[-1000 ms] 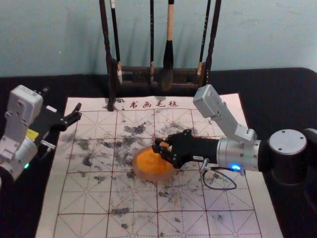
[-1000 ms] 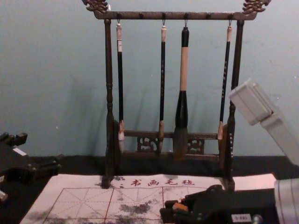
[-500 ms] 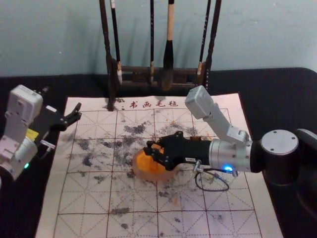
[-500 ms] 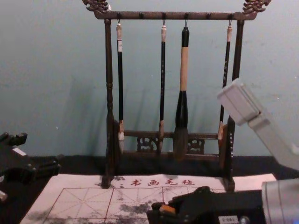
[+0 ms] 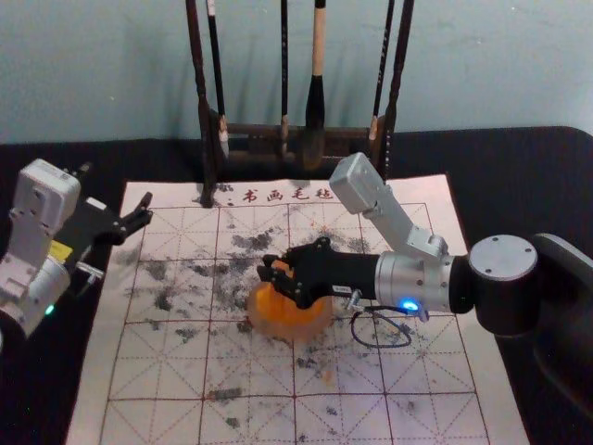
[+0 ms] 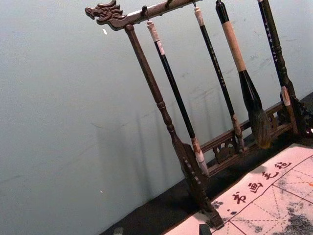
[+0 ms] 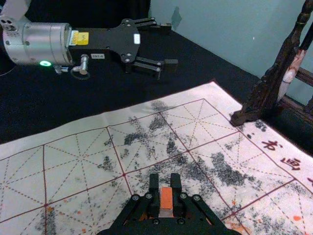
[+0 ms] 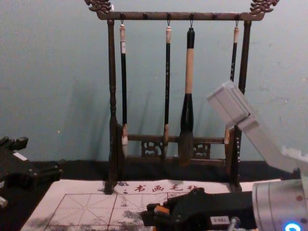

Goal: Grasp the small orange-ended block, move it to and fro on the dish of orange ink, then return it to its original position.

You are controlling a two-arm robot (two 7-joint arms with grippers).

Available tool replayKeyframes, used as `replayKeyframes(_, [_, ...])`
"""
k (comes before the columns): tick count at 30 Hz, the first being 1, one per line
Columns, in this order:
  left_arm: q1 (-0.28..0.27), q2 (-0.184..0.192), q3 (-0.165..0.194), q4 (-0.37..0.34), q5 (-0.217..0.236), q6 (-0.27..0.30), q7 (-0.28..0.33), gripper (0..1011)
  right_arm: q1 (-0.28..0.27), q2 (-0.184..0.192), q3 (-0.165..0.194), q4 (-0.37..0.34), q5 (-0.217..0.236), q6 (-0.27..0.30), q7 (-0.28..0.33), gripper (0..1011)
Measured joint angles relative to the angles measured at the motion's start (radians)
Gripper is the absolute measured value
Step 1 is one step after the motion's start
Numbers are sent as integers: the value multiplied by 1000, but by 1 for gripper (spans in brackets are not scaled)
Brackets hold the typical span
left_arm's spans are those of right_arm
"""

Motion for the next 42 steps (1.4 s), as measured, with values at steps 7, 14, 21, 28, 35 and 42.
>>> replayKeyframes(7, [0, 0, 0, 0, 0, 0, 0, 1001, 12, -14, 2, 23, -7, -3, -11, 114])
replayKeyframes(14, [0, 0, 0, 0, 0, 0, 0, 1001, 15, -18, 14, 35, -13, -2, -25, 114])
replayKeyframes(21, [0, 0, 0, 0, 0, 0, 0, 1001, 12, -12, 30, 36, -16, -1, -32, 114])
replayKeyframes(28, [0, 0, 0, 0, 0, 0, 0, 1001, 3, 3, 43, 21, -16, 1, -35, 114])
replayKeyframes(35, [0, 0, 0, 0, 0, 0, 0, 1001, -20, 28, 59, -12, -5, 7, -34, 114])
replayKeyframes(42, [0, 0, 0, 0, 0, 0, 0, 1001, -43, 51, 69, -47, 8, 11, -33, 114])
